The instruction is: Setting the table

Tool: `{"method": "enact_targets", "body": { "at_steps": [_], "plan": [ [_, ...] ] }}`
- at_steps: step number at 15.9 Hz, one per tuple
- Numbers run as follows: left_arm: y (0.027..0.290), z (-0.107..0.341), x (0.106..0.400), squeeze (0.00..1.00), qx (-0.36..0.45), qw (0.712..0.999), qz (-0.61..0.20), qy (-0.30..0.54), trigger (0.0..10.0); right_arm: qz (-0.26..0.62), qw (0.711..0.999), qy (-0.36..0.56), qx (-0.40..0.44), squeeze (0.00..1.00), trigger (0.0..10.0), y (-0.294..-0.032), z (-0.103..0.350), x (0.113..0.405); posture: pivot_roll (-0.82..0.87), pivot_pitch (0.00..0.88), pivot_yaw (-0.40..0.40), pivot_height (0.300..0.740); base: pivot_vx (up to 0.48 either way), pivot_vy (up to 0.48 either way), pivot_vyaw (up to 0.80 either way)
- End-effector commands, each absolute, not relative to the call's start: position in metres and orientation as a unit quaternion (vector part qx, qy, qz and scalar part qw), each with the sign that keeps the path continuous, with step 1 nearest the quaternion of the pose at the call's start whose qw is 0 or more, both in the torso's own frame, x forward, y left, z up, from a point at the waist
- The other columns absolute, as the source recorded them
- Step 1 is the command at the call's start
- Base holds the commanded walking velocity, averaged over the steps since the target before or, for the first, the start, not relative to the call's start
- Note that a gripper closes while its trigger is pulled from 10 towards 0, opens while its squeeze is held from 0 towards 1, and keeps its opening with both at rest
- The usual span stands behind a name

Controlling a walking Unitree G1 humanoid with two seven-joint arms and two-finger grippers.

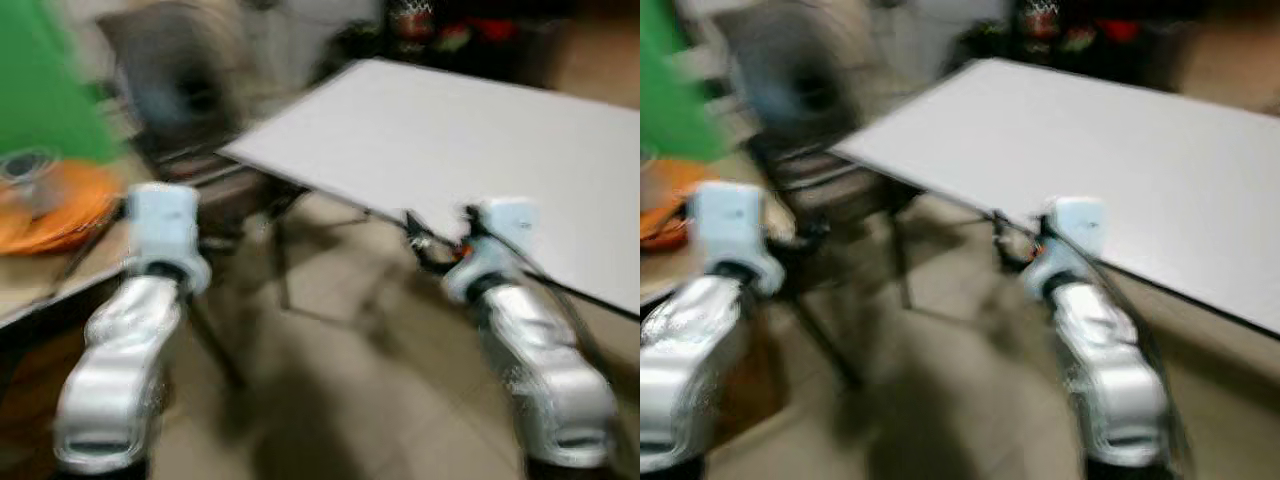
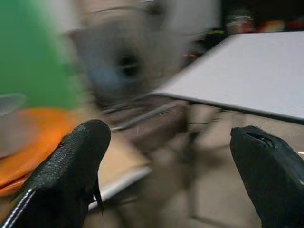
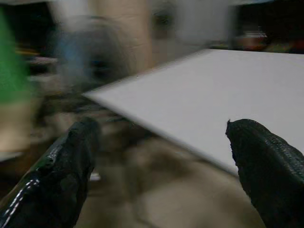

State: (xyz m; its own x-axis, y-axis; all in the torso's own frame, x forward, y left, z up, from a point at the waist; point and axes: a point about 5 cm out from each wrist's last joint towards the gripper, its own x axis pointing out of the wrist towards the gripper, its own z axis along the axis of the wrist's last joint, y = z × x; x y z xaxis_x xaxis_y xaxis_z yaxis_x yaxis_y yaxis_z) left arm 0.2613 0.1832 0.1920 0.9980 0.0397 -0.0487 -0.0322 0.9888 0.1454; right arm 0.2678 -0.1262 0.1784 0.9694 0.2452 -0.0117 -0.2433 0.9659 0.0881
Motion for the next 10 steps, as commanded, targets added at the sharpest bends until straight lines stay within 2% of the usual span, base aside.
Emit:
{"method": "enact_targets", "body": {
  "at_steps": [1, 4, 6, 7, 8, 9, 10],
  "plan": [
    [0.178, 0.194, 0.262, 0.84, 0.069, 0.997, 0.012, 0.021, 10.0, 0.112, 0.993, 0.002, 0.038, 1.00, 10.0, -0.133, 0.182, 0.268, -0.07, 0.000, 0.101, 0.740, 0.000, 0.307, 0.80],
    [0.177, 0.195, 0.259, 0.84, 0.066, 0.997, 0.018, 0.021, 10.0, 0.115, 0.993, 0.002, 0.041, 1.00, 10.0, -0.136, 0.182, 0.271, -0.06, 0.000, 0.096, 0.740, 0.000, 0.303, 0.80],
    [0.180, 0.191, 0.257, 0.83, 0.066, 0.997, 0.033, 0.026, 10.0, 0.117, 0.992, 0.003, 0.045, 1.00, 10.0, -0.134, 0.182, 0.275, -0.06, 0.000, 0.106, 0.740, 0.000, 0.000, 0.80],
    [0.182, 0.191, 0.256, 0.76, 0.073, 0.996, 0.047, 0.021, 10.0, 0.121, 0.991, 0.005, 0.050, 1.00, 10.0, -0.133, 0.181, 0.277, -0.06, 0.000, 0.101, 0.740, 0.000, 0.000, 0.00],
    [0.182, 0.192, 0.256, 0.64, 0.074, 0.995, 0.059, 0.020, 10.0, 0.119, 0.991, 0.011, 0.064, 1.00, 10.0, -0.133, 0.180, 0.278, -0.06, 0.000, 0.097, 0.740, 0.000, 0.000, 0.00],
    [0.183, 0.195, 0.258, 0.05, 0.075, 0.995, 0.065, 0.013, 10.0, 0.118, 0.991, 0.014, 0.067, 1.00, 10.0, -0.134, 0.179, 0.279, -0.05, 0.000, 0.090, 0.740, 0.000, 0.000, 0.00],
    [0.186, 0.196, 0.259, 0.05, 0.091, 0.993, 0.072, 0.014, 10.0, 0.118, 0.991, 0.014, 0.067, 1.00, 10.0, -0.133, 0.179, 0.280, -0.05, 0.000, 0.090, 0.740, 0.000, 0.000, 0.00]
  ]
}}
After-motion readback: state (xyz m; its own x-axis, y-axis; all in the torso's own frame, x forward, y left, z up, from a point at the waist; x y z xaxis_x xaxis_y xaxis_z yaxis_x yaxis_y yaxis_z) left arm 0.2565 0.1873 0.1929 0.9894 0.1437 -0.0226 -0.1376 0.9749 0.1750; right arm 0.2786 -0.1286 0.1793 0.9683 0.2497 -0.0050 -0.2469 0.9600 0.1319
